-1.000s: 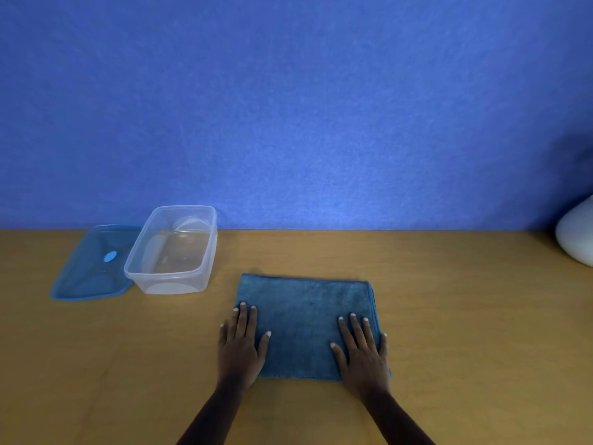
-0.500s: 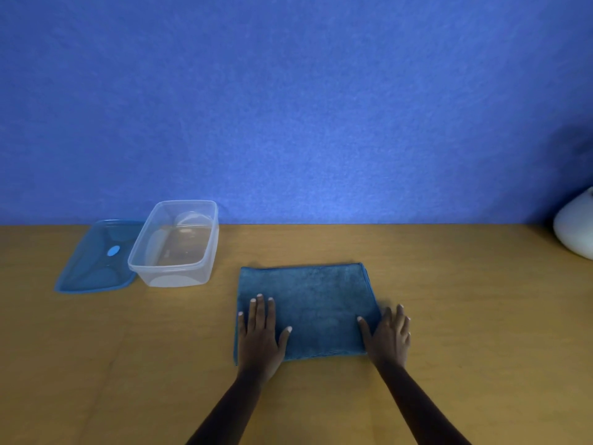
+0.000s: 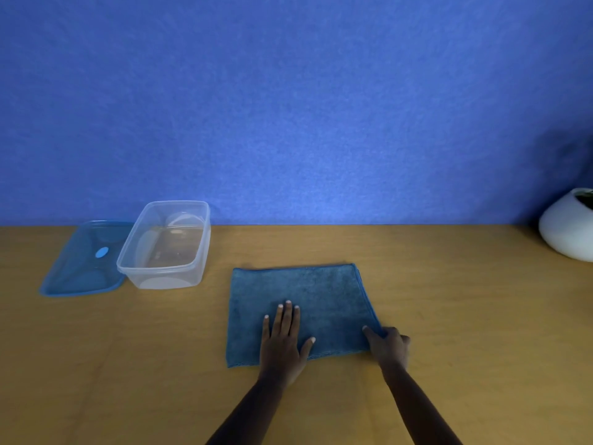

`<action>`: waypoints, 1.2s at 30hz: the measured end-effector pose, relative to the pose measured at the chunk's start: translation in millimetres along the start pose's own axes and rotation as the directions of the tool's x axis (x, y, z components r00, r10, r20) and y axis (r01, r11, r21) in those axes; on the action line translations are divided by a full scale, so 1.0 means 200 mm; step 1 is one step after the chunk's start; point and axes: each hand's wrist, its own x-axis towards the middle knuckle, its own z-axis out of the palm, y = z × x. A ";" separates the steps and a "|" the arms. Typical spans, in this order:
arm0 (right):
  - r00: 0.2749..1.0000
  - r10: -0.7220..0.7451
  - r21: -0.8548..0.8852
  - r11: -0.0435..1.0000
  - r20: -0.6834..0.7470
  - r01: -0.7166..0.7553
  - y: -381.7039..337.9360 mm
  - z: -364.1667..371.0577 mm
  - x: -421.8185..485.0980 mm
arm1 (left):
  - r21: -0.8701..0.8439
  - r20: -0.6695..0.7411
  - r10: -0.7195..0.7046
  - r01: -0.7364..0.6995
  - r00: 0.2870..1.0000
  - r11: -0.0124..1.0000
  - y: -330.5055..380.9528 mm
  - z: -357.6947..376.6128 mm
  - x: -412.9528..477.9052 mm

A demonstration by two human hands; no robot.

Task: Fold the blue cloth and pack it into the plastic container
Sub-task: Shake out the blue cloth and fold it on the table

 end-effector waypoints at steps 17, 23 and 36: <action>0.977 -0.079 0.744 0.662 0.198 -0.097 -0.40 0.09 -0.22 | -0.043 -0.036 -0.227 0.225 0.973 0.973 -0.38 0.01 0.00; 0.874 -0.484 0.421 0.803 0.049 0.421 -0.47 0.35 -0.44 | -0.182 0.071 -0.230 0.239 0.971 0.954 -0.44 0.02 -0.01; 0.516 -0.751 -0.094 0.529 0.411 0.844 -0.32 0.65 -0.61 | -0.919 0.241 -0.550 0.371 0.799 0.136 -0.53 -0.25 0.16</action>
